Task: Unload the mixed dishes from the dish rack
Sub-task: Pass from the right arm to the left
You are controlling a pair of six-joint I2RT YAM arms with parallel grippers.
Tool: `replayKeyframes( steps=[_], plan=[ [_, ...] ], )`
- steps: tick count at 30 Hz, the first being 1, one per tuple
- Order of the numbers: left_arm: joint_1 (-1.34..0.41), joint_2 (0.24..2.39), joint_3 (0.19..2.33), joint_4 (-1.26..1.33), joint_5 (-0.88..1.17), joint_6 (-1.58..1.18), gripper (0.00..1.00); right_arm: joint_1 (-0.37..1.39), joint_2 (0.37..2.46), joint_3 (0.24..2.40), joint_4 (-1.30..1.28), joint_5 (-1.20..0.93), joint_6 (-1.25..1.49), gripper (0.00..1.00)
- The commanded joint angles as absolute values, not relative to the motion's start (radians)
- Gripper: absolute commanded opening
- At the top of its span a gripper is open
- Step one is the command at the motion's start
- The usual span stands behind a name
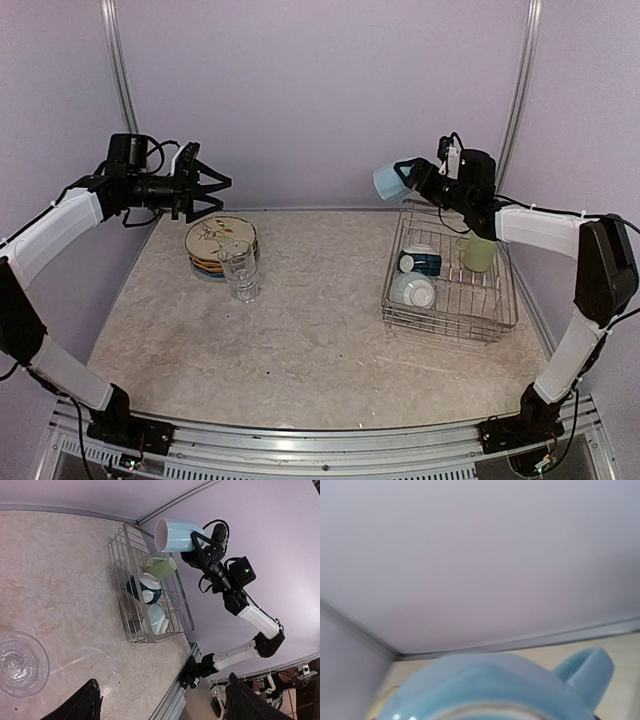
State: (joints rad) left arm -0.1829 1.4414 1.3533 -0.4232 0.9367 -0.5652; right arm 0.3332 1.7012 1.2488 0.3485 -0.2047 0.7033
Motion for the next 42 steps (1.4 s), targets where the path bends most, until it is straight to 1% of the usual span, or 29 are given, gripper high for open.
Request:
replayKeyframes(
  steps=[1, 8, 12, 20, 27, 33, 37, 42],
  plan=[
    [-0.175, 1.446, 1.311, -0.257, 1.085, -0.663, 0.81, 0.403, 1.699, 1.254, 0.626, -0.321, 0.804, 0.00],
    [-0.175, 1.485, 1.262, -0.091, 1.181, -0.804, 0.80, 0.540, 1.853, 1.365, 0.792, -0.403, 0.871, 0.00],
    [-0.175, 1.506, 1.259, -0.071, 1.200, -0.829, 0.80, 0.603, 1.945, 1.450, 0.835, -0.447, 0.896, 0.00],
    [-0.172, 1.535, 1.245, -0.013, 1.233, -0.890, 0.77, 0.682, 2.072, 1.548, 0.958, -0.502, 0.968, 0.00],
    [-0.172, 1.575, 1.230, 0.058, 1.268, -0.953, 0.74, 0.726, 2.163, 1.653, 0.991, -0.540, 0.987, 0.00],
    [-0.170, 1.594, 1.198, 0.194, 1.305, -1.052, 0.70, 0.747, 2.212, 1.707, 0.995, -0.582, 0.986, 0.00],
    [-0.169, 1.615, 1.171, 0.327, 1.331, -1.150, 0.64, 0.764, 2.225, 1.716, 0.995, -0.600, 0.963, 0.00],
    [-0.168, 1.629, 1.155, 0.410, 1.343, -1.211, 0.55, 0.775, 2.245, 1.727, 1.017, -0.615, 0.961, 0.00]
  ],
)
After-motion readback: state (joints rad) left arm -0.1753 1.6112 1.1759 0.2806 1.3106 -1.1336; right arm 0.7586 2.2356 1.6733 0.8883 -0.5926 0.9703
